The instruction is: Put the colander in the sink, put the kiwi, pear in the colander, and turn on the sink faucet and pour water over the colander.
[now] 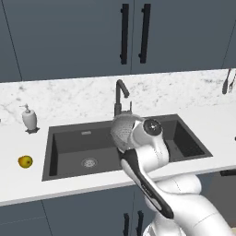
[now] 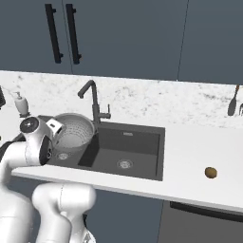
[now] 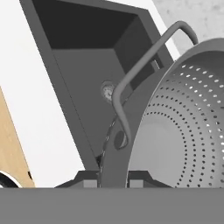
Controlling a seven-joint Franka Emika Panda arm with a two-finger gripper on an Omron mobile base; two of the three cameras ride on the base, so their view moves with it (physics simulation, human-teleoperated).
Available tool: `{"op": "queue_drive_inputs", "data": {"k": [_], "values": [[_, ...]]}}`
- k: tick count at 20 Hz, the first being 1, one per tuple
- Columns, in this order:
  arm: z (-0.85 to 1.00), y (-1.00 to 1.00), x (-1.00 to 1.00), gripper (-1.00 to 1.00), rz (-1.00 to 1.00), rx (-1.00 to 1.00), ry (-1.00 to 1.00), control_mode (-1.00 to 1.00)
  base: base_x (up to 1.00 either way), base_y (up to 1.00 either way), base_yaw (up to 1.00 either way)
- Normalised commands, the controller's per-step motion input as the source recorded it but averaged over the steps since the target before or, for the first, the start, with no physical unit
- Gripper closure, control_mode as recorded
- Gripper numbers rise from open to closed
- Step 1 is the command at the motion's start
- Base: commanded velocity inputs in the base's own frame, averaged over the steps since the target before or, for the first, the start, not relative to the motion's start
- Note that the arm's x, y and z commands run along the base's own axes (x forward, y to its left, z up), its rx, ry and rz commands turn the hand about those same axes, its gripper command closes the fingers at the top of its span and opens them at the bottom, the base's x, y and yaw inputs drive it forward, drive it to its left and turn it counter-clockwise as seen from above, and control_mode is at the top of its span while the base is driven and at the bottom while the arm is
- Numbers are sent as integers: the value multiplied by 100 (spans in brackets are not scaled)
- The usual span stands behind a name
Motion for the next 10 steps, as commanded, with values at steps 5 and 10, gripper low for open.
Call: {"op": "queue_drive_inputs", "data": {"k": [5, 10], "values": [[0, 96, 10, 100, 6, 0, 0, -100, 0, 0, 0], [0, 74, 41, 100, 1, -2, 1, -100, 0, 0, 0]]}}
